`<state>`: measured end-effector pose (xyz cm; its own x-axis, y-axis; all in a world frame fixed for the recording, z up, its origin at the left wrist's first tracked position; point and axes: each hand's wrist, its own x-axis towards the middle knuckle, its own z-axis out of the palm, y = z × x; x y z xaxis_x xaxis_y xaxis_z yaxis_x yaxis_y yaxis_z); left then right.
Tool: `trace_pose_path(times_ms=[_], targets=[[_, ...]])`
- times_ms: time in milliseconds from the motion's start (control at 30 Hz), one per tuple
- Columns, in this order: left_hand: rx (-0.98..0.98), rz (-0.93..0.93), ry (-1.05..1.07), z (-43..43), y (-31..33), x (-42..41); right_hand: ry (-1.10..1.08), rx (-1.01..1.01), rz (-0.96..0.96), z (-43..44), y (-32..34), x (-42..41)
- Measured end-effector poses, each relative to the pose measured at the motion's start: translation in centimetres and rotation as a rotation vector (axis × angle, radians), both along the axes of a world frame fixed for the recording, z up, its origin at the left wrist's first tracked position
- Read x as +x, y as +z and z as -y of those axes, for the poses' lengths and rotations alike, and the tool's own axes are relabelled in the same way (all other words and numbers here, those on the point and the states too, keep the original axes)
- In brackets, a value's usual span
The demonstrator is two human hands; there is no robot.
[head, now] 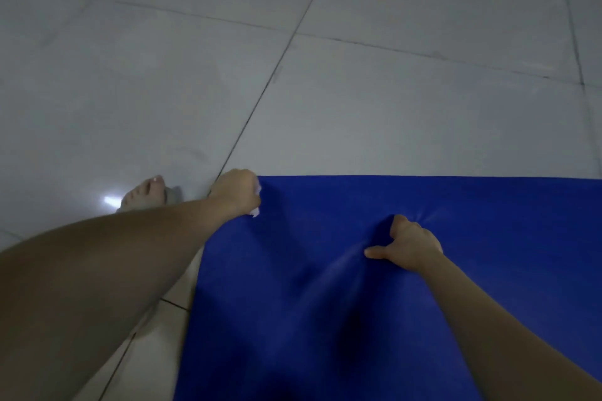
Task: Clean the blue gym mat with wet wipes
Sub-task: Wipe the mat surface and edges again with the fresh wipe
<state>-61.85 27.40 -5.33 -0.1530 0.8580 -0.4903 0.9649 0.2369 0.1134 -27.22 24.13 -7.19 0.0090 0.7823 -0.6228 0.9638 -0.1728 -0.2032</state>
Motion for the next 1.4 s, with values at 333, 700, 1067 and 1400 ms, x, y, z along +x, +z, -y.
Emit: trace_pose_path(times_ms=[333,700,1067,1400], targets=[[0.162,0.303,0.282,1.3,-0.8,5.2,0.008,-0.017,0.029,-0.2,0.2,-0.1],[0.296,0.347,-0.288,-0.5,-1.9,16.7,0.020,0.026,0.015,0.1,-0.4,0.3],[0.305,0.086,-0.039,0.9,-1.3,3.3,0.013,0.019,-0.014,0.2,0.0,0.3],[0.429,0.373,0.359,5.4,-1.6,9.2,0.005,-0.003,0.009,0.1,0.3,-0.1]])
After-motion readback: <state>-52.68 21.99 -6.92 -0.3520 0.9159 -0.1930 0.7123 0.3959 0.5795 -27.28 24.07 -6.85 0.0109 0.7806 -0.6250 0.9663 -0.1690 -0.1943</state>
